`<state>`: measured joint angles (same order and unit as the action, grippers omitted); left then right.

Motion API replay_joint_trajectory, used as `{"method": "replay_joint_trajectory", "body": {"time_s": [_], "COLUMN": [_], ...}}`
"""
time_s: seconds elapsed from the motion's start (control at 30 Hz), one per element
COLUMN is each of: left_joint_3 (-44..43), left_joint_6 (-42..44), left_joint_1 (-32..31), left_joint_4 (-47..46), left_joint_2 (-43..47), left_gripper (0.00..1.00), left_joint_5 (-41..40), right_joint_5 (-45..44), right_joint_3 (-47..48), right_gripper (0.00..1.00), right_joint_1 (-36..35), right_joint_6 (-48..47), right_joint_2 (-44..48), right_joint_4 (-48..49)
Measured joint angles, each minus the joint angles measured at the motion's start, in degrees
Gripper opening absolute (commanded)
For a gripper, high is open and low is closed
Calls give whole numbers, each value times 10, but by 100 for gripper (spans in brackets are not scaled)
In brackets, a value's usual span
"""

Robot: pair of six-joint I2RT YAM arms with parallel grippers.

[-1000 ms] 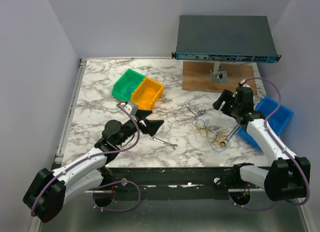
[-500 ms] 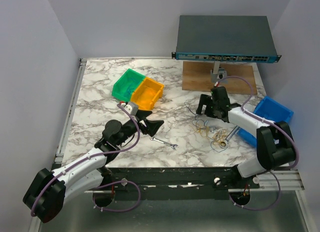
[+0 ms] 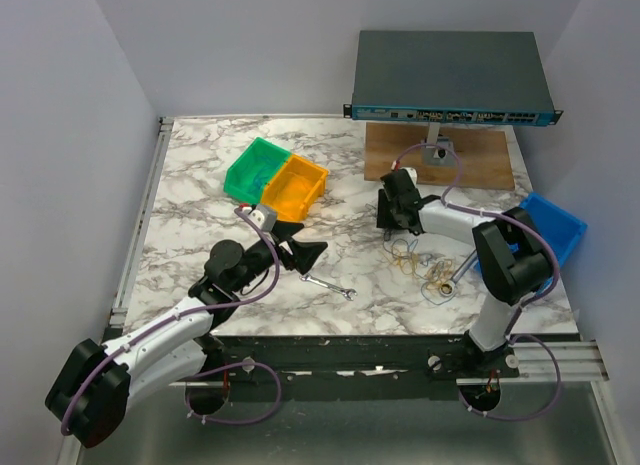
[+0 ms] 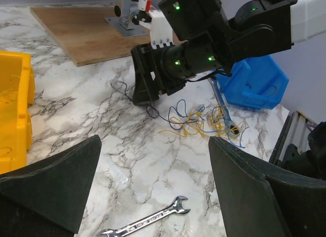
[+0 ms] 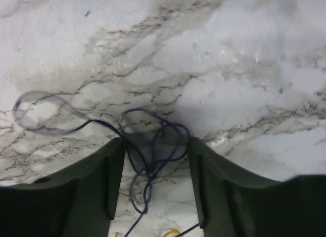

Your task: Untangle the cables

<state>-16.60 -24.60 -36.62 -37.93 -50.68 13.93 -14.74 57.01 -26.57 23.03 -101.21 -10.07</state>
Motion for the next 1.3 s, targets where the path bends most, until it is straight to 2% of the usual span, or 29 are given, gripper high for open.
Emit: {"method": "replay_joint_trajectory", "body": {"time_s": [0.07,0.13,0.3,0.4,0.53,0.67,0.83,1.3], "left_joint_3": [0,0,0,0,0,-3,-6,-39], "left_joint_6": [0,0,2,2,2,2,2,0], "left_joint_1": [0,0,0,0,0,0,0,0], "left_joint_4": [3,5,6,6,7,7,7,6], "left_joint_2": [2,6,9,9,8,1,-9,-76], "left_gripper": [89,89,89,89,90,90,91,93], "left_joint_5": [0,0,0,0,0,0,0,38], "right_joint_5": [-26,-42,-66,-55,2,68,118,172], "right_joint_3": [26,42,47,35,15,16,17,123], "right_gripper": [16,1,1,1,2,1,1,1], "right_joint_1": [-13,-24,-49,-65,-79,-80,-80,-79], "right_joint_6": [3,10,9,9,9,19,55,168], "right_joint_2": [-21,-35,-36,-2,127,263,352,353], "right_joint_4": [-7,-7,-13,-16,-10,42,113,141]}}
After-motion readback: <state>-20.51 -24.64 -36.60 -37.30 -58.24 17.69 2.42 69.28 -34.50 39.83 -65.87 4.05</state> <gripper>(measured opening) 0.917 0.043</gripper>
